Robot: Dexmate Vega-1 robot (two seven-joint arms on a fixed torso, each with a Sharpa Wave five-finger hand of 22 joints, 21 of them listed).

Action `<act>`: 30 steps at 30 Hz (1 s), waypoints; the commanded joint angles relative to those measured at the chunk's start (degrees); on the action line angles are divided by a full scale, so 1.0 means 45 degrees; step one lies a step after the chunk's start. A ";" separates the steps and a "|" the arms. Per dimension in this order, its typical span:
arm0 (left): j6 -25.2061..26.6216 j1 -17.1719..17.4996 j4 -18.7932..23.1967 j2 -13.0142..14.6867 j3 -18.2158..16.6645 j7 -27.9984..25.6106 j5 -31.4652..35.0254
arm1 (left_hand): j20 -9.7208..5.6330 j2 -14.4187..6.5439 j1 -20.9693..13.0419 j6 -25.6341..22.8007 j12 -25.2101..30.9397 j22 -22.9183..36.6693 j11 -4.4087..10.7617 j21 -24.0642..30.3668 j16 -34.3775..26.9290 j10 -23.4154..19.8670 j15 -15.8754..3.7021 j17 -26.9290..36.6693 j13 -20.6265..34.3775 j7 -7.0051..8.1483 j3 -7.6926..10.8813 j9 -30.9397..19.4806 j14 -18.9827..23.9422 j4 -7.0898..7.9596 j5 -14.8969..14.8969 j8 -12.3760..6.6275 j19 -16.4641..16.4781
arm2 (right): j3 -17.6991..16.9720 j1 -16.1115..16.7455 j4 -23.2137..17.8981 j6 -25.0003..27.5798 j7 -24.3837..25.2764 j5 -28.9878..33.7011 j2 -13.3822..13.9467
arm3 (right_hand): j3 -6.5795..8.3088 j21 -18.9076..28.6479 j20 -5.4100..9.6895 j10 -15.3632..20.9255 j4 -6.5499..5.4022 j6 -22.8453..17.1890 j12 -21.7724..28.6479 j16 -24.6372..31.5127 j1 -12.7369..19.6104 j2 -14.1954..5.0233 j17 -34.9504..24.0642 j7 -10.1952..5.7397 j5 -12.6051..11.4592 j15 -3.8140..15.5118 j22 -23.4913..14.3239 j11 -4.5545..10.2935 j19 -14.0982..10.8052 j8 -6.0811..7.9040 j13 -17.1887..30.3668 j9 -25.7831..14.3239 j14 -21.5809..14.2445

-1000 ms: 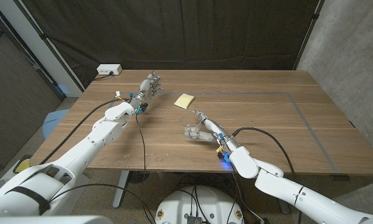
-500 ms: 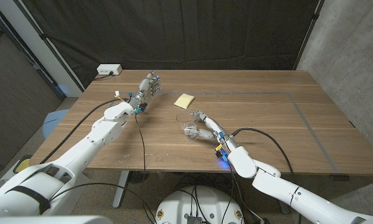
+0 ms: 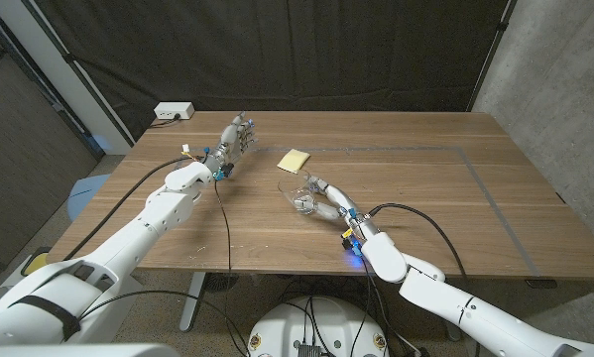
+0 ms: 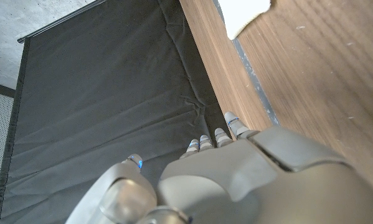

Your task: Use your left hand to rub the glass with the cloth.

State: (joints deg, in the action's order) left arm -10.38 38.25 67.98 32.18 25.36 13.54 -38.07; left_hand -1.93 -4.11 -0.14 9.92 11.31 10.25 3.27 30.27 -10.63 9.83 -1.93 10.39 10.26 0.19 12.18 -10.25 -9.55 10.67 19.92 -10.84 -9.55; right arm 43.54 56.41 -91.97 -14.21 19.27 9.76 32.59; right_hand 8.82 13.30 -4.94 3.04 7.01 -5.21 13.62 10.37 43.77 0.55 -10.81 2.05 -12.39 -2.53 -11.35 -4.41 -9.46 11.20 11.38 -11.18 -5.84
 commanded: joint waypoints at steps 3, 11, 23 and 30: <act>0.0074 -0.0113 -0.0003 -0.0021 0.0020 -0.0012 0.0036 | -0.0526 -0.1016 -0.0050 0.2829 0.0019 0.0062 0.0011 -0.0073 -0.0040 0.2393 -0.0231 0.0040 0.0032 0.0028 -0.0050 -0.0058 -0.2754 -0.0030 0.0077 0.0017 -0.1803 | 0.0046 -0.0130 -0.0510 0.1021 -0.1025 -0.0099 0.0388 | -0.0320 -0.0288 0.0036 -0.1283 -0.0100 0.1321 -0.0428 -0.0064 -0.0326 0.0462 -0.0063 0.0420 -0.0391 -0.0271 -0.0055 -0.0298 0.0697 -0.0184 0.0100 -0.0079 0.0967; 0.0163 -0.0240 -0.0075 -0.0118 0.0085 0.0029 0.0053 | -0.0520 -0.1032 -0.0049 0.2829 0.0024 0.0063 0.0008 -0.0100 -0.0041 0.2382 -0.0227 0.0038 0.0032 0.0022 -0.0088 -0.0058 -0.2751 -0.0023 0.0093 0.0013 -0.1785 | 0.0074 -0.0266 -0.0314 0.0812 -0.1164 -0.0201 0.0284 | -0.0654 -0.0287 0.0109 -0.2708 -0.0135 0.3478 -0.0650 -0.0015 -0.0519 0.0797 -0.0055 0.1073 -0.0777 -0.0523 -0.0062 -0.0871 0.0938 -0.0298 0.0175 -0.0154 0.1823; 0.0353 -0.0188 0.0084 -0.0078 0.0093 -0.0156 0.0095 | -0.0533 -0.1066 -0.0049 0.2818 0.0030 0.0064 -0.0011 -0.0132 -0.0047 0.2369 -0.0223 0.0037 0.0032 0.0036 -0.0131 -0.0057 -0.2732 -0.0014 0.0115 0.0005 -0.1750 | 0.0321 -0.0932 0.1987 -0.1718 0.0545 0.0345 -0.1155 | -0.1169 -0.0076 -0.0034 -0.2552 0.0043 0.3986 -0.0297 0.0183 -0.0419 0.1551 -0.0018 0.0882 -0.1018 -0.0312 -0.0015 -0.0745 0.0367 0.0100 0.0253 -0.0298 0.1483; 0.0415 -0.0144 0.0143 -0.0051 0.0060 -0.0232 0.0068 | -0.0511 -0.1085 -0.0047 0.2808 0.0037 0.0064 -0.0017 -0.0152 -0.0049 0.2349 -0.0215 0.0036 0.0032 0.0028 -0.0154 -0.0058 -0.2722 -0.0009 0.0127 0.0000 -0.1735 | 0.0558 -0.1278 0.2956 -0.2773 0.0984 0.0606 -0.1681 | -0.1487 0.0063 -0.0264 -0.2139 0.0107 0.3750 -0.0059 0.0242 -0.0320 0.1846 -0.0003 0.0526 -0.1148 0.0127 0.0053 -0.0364 -0.0217 0.0348 0.0302 -0.0376 0.1159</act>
State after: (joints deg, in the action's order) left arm -9.05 37.34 68.12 31.80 25.71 13.07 -37.72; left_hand -1.93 -4.11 -0.14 9.92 11.31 10.25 3.27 29.65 -10.63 9.83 -1.93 10.40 10.26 0.19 11.62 -10.25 -9.55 10.75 20.14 -10.84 -9.55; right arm 44.75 52.94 -85.43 -19.49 19.82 10.53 28.87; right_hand 2.91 12.90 -4.94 -6.96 7.27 9.85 12.77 11.05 42.15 8.06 -10.65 5.27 -17.01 -2.44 -11.18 -6.39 -8.80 12.23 12.41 -12.64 0.04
